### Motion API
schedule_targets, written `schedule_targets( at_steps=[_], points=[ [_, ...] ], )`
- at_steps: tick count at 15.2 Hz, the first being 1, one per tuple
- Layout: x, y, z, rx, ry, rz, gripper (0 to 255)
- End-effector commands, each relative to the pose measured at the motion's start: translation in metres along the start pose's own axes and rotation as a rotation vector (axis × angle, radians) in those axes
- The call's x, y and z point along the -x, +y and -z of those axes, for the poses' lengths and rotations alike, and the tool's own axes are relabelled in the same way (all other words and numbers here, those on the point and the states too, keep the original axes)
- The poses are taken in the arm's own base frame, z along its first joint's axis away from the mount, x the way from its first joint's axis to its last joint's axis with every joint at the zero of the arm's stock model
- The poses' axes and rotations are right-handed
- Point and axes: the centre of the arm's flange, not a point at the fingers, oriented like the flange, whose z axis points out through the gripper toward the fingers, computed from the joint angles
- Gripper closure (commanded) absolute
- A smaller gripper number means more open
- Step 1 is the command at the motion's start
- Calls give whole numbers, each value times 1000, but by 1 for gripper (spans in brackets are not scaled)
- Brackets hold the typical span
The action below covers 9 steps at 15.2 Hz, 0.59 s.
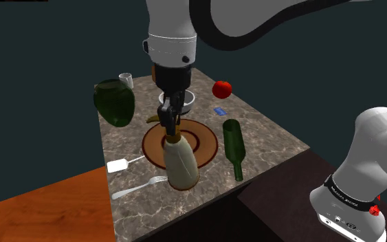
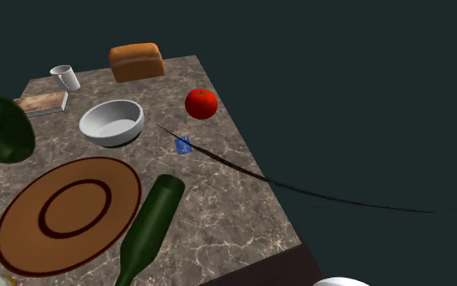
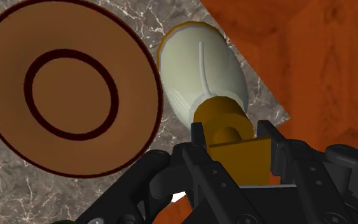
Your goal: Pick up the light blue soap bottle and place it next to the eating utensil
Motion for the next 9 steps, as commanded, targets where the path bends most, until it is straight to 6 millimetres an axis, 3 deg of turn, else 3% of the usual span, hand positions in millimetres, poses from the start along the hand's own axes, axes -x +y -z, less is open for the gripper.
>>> schedule_targets(
  at_steps=[1, 5, 9],
  points=[
    [-7, -24, -1, 0, 1, -2, 255],
    [-23, -73, -3, 0, 1, -2, 255],
    [-22, -73, -24, 0, 1, -2, 255]
  ],
)
